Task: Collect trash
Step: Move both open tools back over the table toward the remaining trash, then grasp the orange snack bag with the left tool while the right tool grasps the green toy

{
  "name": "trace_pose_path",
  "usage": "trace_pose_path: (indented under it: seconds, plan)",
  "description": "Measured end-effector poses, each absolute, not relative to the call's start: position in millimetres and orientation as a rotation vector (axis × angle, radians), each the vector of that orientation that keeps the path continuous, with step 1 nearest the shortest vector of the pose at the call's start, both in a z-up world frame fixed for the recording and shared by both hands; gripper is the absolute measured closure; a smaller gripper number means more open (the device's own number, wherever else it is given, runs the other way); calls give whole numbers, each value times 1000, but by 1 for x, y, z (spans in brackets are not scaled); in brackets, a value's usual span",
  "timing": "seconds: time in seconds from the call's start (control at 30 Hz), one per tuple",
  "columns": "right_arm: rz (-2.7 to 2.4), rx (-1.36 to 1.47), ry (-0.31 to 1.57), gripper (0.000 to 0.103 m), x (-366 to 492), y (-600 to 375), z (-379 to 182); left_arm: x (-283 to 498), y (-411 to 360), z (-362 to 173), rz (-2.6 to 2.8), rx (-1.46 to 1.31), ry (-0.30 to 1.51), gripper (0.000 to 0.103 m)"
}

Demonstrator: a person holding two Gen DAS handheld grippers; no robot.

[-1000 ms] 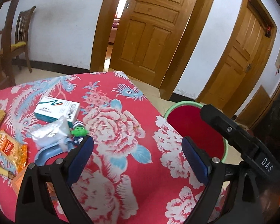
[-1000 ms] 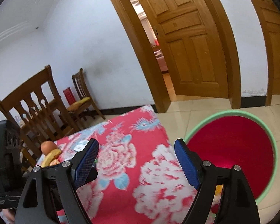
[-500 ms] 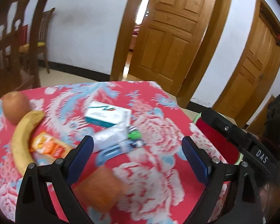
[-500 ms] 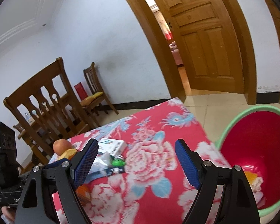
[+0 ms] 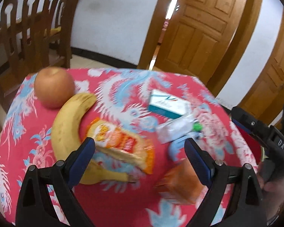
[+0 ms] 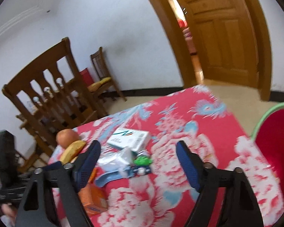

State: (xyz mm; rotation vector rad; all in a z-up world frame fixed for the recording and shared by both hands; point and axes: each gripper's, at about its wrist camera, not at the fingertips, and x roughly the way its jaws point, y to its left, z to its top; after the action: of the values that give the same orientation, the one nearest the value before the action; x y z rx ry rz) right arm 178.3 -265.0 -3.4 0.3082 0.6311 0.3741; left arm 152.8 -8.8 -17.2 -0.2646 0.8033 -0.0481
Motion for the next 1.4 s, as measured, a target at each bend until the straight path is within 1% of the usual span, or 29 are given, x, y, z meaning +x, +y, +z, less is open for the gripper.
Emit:
trace_pose_path:
  seconds: [0.03,0.07,0.1,0.27,0.47,0.53,0.57,0.6,0.63,0.67,0.7,0.73,0.77,0.8,0.83,0.9,1.07,1.1,1.23,1.27,1.3,1.33,1.4]
  plan:
    - [390,310,653,48,181,-262,-6,155,-6,-22,-42,-268,812,9]
    - [394,304,675,60,183,-260,-8,154,-5,-23,-53,-258,795,9]
    - [389,291,694,65,184,-257,-11,155,-8,-25,-52,-231,796,8]
    - [346,220,746,66,192,-244,-21,162,-28,-34,-16,-65,812,8]
    - [337,118,811,66,200,-225,-33,168,-24,-36,-53,-80,823,7]
    - [331,57,847,65,205,-216,-39,169,-22,-36,-85,-105,827,23]
    - [332,43,842,65,206,-213,-40,170,-18,-35,-108,-146,820,41]
    - [322,27,858,65,209,-210,-41,170,-16,-36,-71,-136,829,55]
    - [318,20,868,66,210,-207,-42,169,-14,-35,-67,-140,826,59]
    - [328,21,857,67,210,-206,-43,168,-10,-34,-73,-158,819,67]
    - [332,24,860,68,210,-206,-44,166,-6,-33,-78,-174,813,72]
    - [338,27,857,72,209,-206,-44,165,-4,-33,-84,-188,809,75]
    - [341,35,851,87,208,-208,-43,163,-1,-33,-94,-208,802,84]
    - [349,49,842,92,207,-211,-42,162,2,-34,-105,-227,802,97]
    - [351,59,834,98,206,-212,-41,161,4,-35,-118,-249,805,98]
    - [359,94,805,100,202,-219,-38,157,8,-35,-126,-281,797,103]
    - [364,152,784,99,200,-229,-36,153,8,-32,-131,-293,775,103]
    - [367,154,789,96,201,-228,-36,153,8,-31,-133,-291,773,103]
    - [377,102,844,94,206,-215,-42,153,7,-31,-128,-287,770,103]
    - [364,72,845,90,205,-210,-41,152,8,-30,-116,-287,771,103]
    - [357,38,839,89,203,-205,-40,153,7,-31,-100,-285,776,102]
    - [352,13,835,87,202,-201,-40,156,7,-32,-79,-278,788,95]
    - [338,-14,842,68,204,-197,-40,163,3,-31,-60,-258,804,58]
